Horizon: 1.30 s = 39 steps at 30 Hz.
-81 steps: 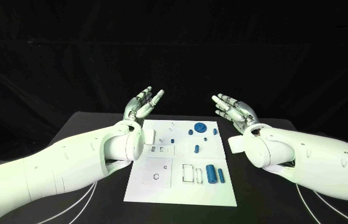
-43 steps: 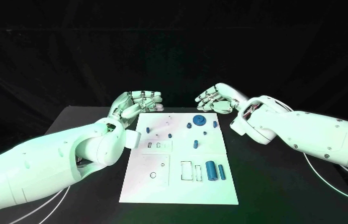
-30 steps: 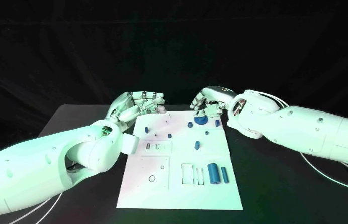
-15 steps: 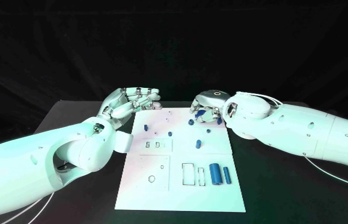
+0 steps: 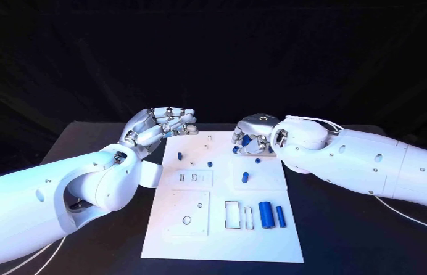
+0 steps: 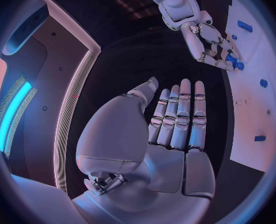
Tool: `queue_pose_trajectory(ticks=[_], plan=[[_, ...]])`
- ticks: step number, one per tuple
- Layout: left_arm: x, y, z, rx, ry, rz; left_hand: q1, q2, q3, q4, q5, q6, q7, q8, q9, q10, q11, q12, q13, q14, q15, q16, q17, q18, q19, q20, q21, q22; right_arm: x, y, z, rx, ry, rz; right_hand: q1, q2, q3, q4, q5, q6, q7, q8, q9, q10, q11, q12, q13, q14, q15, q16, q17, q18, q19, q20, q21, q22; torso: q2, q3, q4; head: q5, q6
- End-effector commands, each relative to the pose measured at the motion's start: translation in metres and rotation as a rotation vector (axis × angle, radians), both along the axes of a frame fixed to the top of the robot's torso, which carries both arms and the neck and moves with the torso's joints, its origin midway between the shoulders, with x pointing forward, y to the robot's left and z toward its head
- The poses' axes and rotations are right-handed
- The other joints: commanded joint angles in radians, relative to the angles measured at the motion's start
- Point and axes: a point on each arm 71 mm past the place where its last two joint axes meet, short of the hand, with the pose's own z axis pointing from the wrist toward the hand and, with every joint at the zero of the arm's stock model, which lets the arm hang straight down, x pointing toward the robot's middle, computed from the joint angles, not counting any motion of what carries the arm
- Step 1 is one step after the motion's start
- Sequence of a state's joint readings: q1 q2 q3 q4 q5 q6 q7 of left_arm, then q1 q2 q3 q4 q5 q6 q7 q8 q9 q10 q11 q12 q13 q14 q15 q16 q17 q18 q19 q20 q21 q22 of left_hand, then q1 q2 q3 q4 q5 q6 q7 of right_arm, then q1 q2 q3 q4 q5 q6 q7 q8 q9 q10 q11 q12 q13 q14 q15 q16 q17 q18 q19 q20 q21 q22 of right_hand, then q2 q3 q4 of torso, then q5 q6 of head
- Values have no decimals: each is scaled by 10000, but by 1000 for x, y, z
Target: Assemble the parts on the task board
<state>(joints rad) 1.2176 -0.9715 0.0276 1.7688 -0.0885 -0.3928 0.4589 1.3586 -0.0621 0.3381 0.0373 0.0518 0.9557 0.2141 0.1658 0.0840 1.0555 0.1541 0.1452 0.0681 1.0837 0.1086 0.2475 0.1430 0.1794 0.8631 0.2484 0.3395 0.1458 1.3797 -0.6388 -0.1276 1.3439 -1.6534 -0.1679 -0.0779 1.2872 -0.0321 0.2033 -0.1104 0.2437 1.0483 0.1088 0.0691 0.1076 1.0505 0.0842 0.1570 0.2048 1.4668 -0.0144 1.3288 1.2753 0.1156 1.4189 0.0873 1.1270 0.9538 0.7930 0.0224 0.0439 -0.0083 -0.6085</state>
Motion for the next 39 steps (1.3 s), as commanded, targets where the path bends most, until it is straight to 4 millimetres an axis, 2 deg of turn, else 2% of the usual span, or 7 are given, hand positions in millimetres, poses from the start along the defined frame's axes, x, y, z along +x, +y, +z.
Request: queue_pose_trajectory(ticks=[1, 6, 19, 22, 31, 39], plan=[[-1, -2, 2, -126, -7, -160, -96, 9, -32, 37, 4, 21, 69, -50, -15, 15, 75, -34, -12, 6, 48, -55, 12, 29, -69, 33, -34, -18, 1, 2, -1, -286, -49, -11, 21, -109, 75, -1, 24, 50, 44, 2, 12, 59, -44, 41, 11, 575, 66, 46, 22, -126, 55, -1, 49, 55, 57, 24, 2, 3, 19], [-1, -1, 3, -124, -7, -170, -96, 10, -32, 37, 4, 20, 69, -51, -15, 14, 75, -36, -12, 6, 49, -56, 12, 29, -69, 33, -35, -19, 2, 4, -3, -357, -30, -18, 60, -84, 189, 22, 36, 73, 64, 7, 26, 99, -56, 69, 17, 573, 60, 112, 80, -141, 50, -1, 171, 207, 95, 30, -9, 23, 16], [0, 1, 5, -86, 14, -119, -117, 22, -35, 44, 3, 2, 82, -80, -25, -5, 89, -74, -12, -18, 63, -88, 14, 28, -94, 47, -56, -36, 4, 6, -5, -524, -20, -33, 60, -83, 527, 137, -9, 209, 136, 38, 83, 334, -120, 152, 19, 583, 23, 303, 247, -203, 85, -12, 600, 750, 178, 46, 26, 29, -25], [0, 2, 4, -77, 41, -81, -127, 22, -39, 48, 3, -4, 87, -88, -27, -11, 94, -86, -11, -26, 68, -98, 14, 28, -103, 52, -62, -42, 5, 6, -6, -558, -5, -48, 63, -72, 617, 169, -10, 264, 146, 52, 102, 425, -139, 177, 20, 589, 10, 348, 287, -218, 95, -14, 695, 873, 201, 48, 30, 13, 1], [2, 3, 4, -70, 88, -82, -131, 23, -41, 50, 3, -6, 89, -92, -29, -14, 96, -91, -11, -30, 70, -103, 14, 28, -107, 54, -66, -44, 5, 7, -6, -585, -7, -48, 89, -80, 883, 240, -26, 411, 143, 79, 156, 695, -185, 203, 22, 591, -27, 430, 348, -243, 100, -33, 900, 1133, 237, 50, -3, 53, 8], [2, 3, 4, -59, 107, -69, -144, 28, -45, 56, 3, -12, 95, -103, -32, -20, 103, -106, -10, -39, 76, -116, 15, 28, -117, 60, -74, -52, 5, 9, -6, -545, -48, -15, 209, -16, 1210, 270, -60, 673, 105, 164, 249, 926, -237, 178, 23, 595, -68, 514, 414, -265, 96, -62, 1076, 1367, 258, 56, 18, 15, 30]])
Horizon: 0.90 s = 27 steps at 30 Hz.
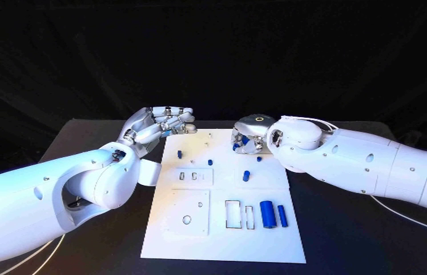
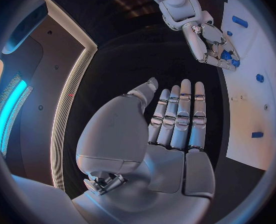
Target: Assemble the parts on the task board
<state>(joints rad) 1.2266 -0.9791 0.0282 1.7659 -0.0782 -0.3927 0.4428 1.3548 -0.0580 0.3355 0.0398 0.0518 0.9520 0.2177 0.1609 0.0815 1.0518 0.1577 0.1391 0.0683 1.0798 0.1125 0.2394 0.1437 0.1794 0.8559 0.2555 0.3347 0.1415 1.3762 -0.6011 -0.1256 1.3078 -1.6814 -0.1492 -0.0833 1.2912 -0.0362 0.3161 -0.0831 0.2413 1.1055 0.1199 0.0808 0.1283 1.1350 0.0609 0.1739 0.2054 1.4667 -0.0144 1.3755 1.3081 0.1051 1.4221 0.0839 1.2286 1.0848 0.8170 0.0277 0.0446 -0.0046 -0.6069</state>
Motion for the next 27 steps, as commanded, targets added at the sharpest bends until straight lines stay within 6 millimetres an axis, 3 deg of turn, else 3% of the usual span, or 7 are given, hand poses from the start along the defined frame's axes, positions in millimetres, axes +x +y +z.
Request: queue_pose_trajectory(ticks=[1, 5, 7, 9, 17, 27], plan=[[0, -1, 1, -83, -17, -174, -107, -13, -20, 31, 3, 23, 60, -56, -8, 16, 67, -48, -12, -2, 39, -37, 9, 28, -47, -10, -28, -10, 0, -1, -2, -170, -32, -60, 196, 43, 132, -6, -58, 151, -13, 67, 60, 112, -13, 8, 17, 595, -74, 51, 85, -165, 67, -33, 91, 98, 21, 2, 14, -23, 21], [0, -1, 1, -79, 2, -155, -113, -12, -23, 33, 3, 19, 63, -63, -10, 12, 71, -56, -11, -7, 42, -44, 10, 28, -52, -7, -33, -14, -2, -1, 1, 202, -370, 29, 319, 88, 333, -51, -57, 347, -28, 152, 145, 294, -51, 19, 34, 590, -109, 63, 83, -233, 171, -64, 400, 525, 25, 2, 16, -3, 27], [0, 0, 1, -86, 20, -141, -113, -12, -23, 33, 3, 19, 63, -63, -10, 12, 71, -56, -11, -7, 42, -44, 10, 28, -52, -7, -33, -14, -4, -1, 4, 536, -582, 132, 358, 30, 433, -90, 160, 425, -17, 181, 205, 444, -64, 21, 62, 578, -129, 41, 42, -380, 419, -94, 991, 1340, 29, 3, 15, 15, 34], [0, 1, 1, -90, 43, -141, -118, -9, -24, 35, 3, 15, 66, -68, -12, 8, 73, -63, -11, -11, 45, -50, 10, 28, -57, -4, -37, -18, -6, 0, 8, 936, -839, 262, 352, -39, 549, -103, 303, 409, 19, 150, 251, 456, -50, -72, 58, 567, -111, 26, 8, -413, 458, -98, 1146, 1540, 36, 4, 7, 42, 48], [1, 4, 0, -80, 87, -128, -126, -6, -32, 28, 3, -12, 86, -108, -24, -39, 97, -123, -12, -61, 69, -106, 8, 28, -95, 17, -68, -44, -7, 6, 18, 1860, -1542, 391, 292, -185, 766, -95, 412, 312, 87, 43, 322, 412, 16, -287, 20, 537, -51, -38, -97, -409, 391, -48, 1181, 1582, 64, -2, 42, 28, 134], [1, 4, 0, -73, 107, -127, -133, -6, -39, 26, 2, -24, 97, -126, -29, -56, 108, -147, -11, -78, 79, -130, 8, 29, -111, 26, -82, -56, 4, 21, 21, 2149, -2069, 284, 295, -229, 826, -110, 389, 302, 93, 21, 345, 421, 26, -330, 17, 537, -38, -29, -91, -407, 374, -39, 1193, 1600, 98, 8, 35, 76, 172]])
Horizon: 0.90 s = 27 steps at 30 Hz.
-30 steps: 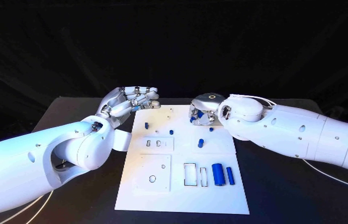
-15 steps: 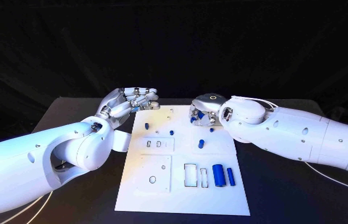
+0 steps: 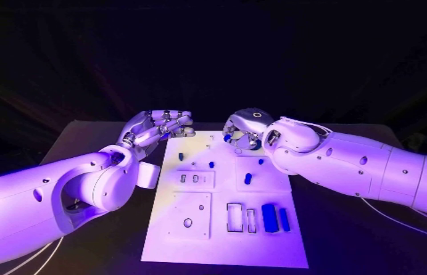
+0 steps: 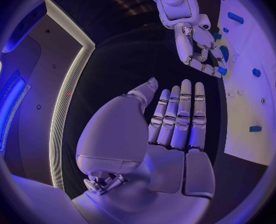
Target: Assemble the parts on the task board
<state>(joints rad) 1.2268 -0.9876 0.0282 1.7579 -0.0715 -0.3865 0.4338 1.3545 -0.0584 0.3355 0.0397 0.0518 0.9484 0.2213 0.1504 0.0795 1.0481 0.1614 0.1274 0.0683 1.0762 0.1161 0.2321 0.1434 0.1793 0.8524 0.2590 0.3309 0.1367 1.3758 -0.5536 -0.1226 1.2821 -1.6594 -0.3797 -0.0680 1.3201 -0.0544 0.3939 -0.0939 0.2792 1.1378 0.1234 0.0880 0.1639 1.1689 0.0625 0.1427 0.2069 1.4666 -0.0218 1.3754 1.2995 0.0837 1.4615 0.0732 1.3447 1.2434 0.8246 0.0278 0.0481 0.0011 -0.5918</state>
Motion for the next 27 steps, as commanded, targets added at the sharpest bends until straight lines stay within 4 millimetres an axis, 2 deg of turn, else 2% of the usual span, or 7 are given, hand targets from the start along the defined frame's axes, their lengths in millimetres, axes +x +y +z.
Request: queue_pose_trajectory(ticks=[1, 5, 16, 27], plan=[[0, -2, 1, -101, -24, -236, -132, -2, -41, 26, 3, 10, 63, -24, -10, -21, 73, -34, -11, -44, 45, -62, 11, 30, -78, -8, -46, -10, 3, 4, 4, 419, -503, -34, 6, -62, 61, -6, -5, -18, 60, -55, -3, 88, 11, -29, 2, 539, 37, -23, 0, -194, -21, 70, 41, 29, 25, 8, 2, 26, 23], [0, -2, 1, -103, -21, -247, -132, -2, -41, 26, 3, 9, 64, -25, -10, -22, 73, -36, -11, -46, 46, -63, 11, 30, -79, -7, -47, -11, 6, 11, 2, 491, -597, -26, 6, -62, 61, -6, -5, -18, 60, -55, -3, 88, 11, -29, 2, 539, 37, -23, 0, -194, -21, 70, 41, 29, 36, 6, 19, 28, 20], [-3, -4, 2, -120, -20, -322, -133, -2, -43, 24, 3, 4, 67, -32, -12, -27, 77, -44, -11, -51, 49, -72, 11, 30, -85, -4, -52, -16, 12, 27, -5, 522, -590, -40, -22, -79, 94, 11, -46, -10, 64, -63, 17, 102, 18, -58, 0, 538, 42, -22, -5, -187, -42, 75, 33, 17, 142, -29, 103, -3, 106], [-3, -5, 3, -125, -10, -367, -133, -3, -46, 21, 3, -1, 71, -41, -14, -35, 81, -56, -10, -60, 54, -84, 11, 30, -94, 1, -60, -22, 15, 33, -11, 441, -431, -66, -45, -92, 115, 26, -79, -17, 66, -77, 29, 109, 21, -81, -1, 536, 44, -25, -13, -183, -58, 79, 27, 8, 197, -27, 122, 5, 81]])
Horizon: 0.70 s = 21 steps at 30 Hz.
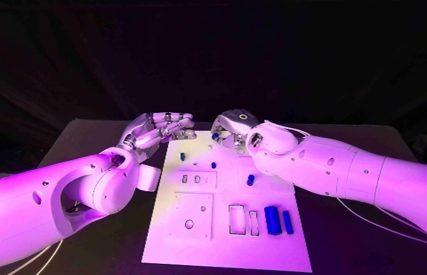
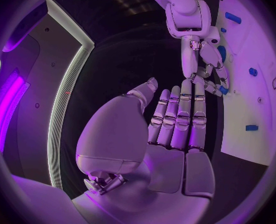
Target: Assemble the parts on the task board
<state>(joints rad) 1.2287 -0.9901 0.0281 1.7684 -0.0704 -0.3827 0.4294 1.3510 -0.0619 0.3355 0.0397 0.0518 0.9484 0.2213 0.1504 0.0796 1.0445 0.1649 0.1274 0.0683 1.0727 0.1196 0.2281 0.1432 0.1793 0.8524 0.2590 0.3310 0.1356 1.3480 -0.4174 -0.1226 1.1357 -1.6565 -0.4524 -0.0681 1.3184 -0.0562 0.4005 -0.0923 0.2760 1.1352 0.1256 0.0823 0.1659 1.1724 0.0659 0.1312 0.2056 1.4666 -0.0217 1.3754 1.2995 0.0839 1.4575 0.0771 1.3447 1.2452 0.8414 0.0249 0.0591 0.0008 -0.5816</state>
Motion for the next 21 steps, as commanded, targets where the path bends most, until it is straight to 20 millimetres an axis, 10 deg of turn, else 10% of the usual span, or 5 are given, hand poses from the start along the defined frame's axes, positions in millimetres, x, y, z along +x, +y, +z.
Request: queue_pose_trajectory(ticks=[1, 21], plan=[[-1, -3, 2, -100, -38, -256, -99, 32, -46, 21, 3, -1, 72, -41, -15, 0, 46, -56, -10, -26, 19, -44, 13, 30, -95, 1, -61, -11, 0, 1, 0, 23, -26, 17, -27, -74, 49, 11, -48, 9, 44, -20, 9, 74, -14, 34, 13, 536, 43, -24, -13, -186, -18, 40, 28, -9, 34, 4, 14, 9, -18], [-1, -3, 2, -94, -10, -311, -110, 26, -61, 19, 2, -16, 85, -61, -20, -16, 59, -80, -8, -42, 31, -68, 14, 30, -113, 13, -77, -25, 7, 3, -3, -230, 183, -286, -261, -273, 225, 189, -236, -556, 185, -226, -27, -360, 152, -389, -107, 482, 170, -141, -187, -149, -165, 142, -76, -134, 51, 2, 11, -5, 35]])
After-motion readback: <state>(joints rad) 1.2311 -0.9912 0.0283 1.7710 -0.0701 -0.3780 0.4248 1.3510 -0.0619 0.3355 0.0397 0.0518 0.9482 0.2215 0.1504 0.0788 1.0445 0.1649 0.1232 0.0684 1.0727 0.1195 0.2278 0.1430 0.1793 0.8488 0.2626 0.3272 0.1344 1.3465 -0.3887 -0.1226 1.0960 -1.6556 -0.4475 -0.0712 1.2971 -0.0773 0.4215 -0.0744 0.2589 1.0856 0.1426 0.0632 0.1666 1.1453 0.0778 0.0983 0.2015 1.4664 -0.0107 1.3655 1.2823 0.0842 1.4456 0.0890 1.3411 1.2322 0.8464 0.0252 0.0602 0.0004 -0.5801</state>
